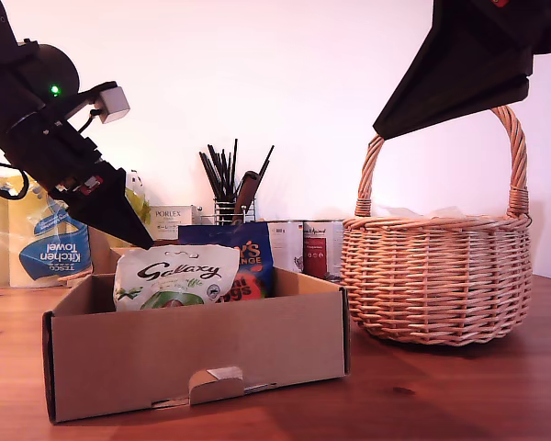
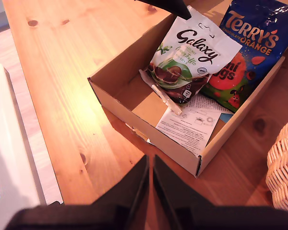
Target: Move the bags of Easter eggs from the cardboard box on the left into the woven basket on the right side.
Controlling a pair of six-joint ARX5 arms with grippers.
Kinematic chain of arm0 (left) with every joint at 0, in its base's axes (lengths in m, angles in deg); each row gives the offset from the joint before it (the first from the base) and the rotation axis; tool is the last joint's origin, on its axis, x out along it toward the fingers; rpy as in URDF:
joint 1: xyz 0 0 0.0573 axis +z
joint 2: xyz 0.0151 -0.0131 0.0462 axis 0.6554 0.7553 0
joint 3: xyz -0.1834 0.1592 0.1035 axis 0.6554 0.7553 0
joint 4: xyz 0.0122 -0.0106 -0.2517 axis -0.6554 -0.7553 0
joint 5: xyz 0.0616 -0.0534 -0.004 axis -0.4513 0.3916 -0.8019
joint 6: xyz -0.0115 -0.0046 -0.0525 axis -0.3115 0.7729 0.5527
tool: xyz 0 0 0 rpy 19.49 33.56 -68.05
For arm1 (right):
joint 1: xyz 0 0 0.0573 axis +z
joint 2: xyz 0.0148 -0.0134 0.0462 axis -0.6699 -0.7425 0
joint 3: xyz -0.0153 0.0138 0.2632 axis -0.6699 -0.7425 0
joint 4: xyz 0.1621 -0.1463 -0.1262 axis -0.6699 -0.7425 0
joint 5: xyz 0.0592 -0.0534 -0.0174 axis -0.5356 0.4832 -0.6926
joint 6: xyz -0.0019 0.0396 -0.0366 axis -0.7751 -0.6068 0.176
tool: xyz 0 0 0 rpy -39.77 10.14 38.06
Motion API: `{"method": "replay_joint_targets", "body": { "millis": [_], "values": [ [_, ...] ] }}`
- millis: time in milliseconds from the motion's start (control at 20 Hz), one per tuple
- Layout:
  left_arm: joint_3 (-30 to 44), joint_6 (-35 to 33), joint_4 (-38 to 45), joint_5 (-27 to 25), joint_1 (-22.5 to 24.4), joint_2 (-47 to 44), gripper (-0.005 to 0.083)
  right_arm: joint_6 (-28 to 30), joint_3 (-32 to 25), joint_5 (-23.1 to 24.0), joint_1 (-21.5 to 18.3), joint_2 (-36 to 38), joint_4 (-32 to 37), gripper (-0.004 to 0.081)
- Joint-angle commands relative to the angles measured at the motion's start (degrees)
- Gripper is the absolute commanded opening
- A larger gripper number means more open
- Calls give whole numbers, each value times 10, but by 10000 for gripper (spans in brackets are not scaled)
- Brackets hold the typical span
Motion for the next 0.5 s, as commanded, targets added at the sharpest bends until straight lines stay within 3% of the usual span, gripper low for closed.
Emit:
{"method": "replay_joint_targets", "body": {
  "millis": [0,450],
  "values": [
    [6,3,-18,6,1,16,516,2,12,-4,3,-1,3,-12],
    [6,2,-77,16,-6,28,438,2,12,-4,3,-1,8,-12]
  ]
}}
